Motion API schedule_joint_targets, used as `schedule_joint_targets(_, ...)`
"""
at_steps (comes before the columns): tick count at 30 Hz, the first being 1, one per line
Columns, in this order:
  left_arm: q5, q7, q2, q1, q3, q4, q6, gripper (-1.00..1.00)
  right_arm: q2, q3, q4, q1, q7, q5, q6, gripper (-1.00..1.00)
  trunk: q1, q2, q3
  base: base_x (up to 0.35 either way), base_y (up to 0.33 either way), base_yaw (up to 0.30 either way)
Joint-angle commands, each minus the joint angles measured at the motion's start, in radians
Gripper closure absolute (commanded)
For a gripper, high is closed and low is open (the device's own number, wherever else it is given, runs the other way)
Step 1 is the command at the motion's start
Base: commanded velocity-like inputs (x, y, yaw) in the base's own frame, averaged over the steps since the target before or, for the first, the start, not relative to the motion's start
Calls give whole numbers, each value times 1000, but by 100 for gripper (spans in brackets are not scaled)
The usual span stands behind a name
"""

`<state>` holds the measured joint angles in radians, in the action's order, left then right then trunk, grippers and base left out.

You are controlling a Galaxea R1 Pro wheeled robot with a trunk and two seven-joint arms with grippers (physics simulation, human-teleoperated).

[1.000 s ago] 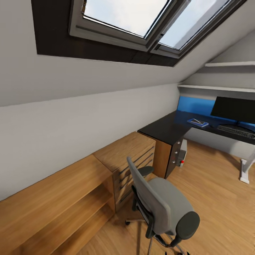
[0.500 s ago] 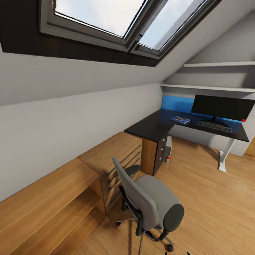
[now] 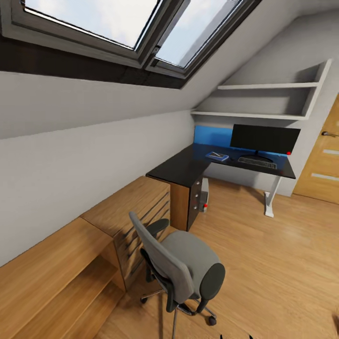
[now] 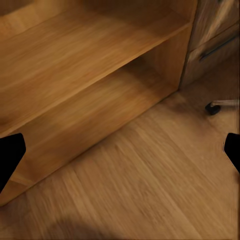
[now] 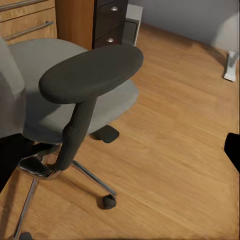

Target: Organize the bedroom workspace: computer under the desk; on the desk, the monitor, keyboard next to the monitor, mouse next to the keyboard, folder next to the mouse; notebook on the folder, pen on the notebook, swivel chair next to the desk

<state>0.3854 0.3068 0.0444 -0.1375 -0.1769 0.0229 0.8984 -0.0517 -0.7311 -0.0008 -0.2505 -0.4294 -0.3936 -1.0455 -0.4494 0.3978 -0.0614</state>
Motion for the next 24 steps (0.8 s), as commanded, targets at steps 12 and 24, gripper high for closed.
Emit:
schedule_joint_targets(12, 4, 6, 0, -1, -9, 0, 2, -100, -1, -8, 1, -1, -4, -1, -2, -100, -1, 2, -2, 0, 0, -281)
schedule_joint_targets(24, 4, 6, 0, -1, -9, 0, 2, -100, -1, -11, -2, -1, -3, 2, 57, -100, -1, 2, -2, 0, 7, -279)
